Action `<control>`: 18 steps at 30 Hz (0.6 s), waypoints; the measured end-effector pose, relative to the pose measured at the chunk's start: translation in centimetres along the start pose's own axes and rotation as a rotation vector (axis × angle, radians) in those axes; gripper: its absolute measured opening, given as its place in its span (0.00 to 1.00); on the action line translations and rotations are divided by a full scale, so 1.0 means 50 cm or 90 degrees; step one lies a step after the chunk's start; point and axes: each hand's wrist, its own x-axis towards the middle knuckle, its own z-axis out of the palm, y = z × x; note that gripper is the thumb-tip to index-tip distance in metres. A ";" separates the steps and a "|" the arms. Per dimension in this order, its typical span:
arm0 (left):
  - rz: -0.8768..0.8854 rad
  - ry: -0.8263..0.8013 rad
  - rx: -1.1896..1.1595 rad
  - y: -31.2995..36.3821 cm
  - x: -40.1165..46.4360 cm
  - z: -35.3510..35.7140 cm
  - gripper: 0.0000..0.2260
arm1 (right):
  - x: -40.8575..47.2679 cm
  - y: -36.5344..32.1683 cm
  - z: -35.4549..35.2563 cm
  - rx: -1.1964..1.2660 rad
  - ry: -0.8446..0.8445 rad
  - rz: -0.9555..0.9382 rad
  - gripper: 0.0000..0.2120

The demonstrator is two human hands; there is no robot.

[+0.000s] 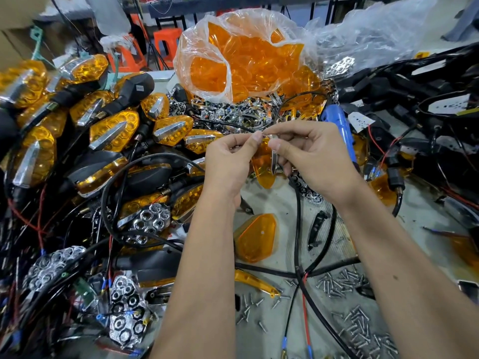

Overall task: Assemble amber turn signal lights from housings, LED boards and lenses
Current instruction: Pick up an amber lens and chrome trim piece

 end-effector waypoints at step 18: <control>0.076 0.090 0.066 -0.001 0.001 0.014 0.08 | -0.003 -0.004 -0.004 0.081 -0.023 0.021 0.06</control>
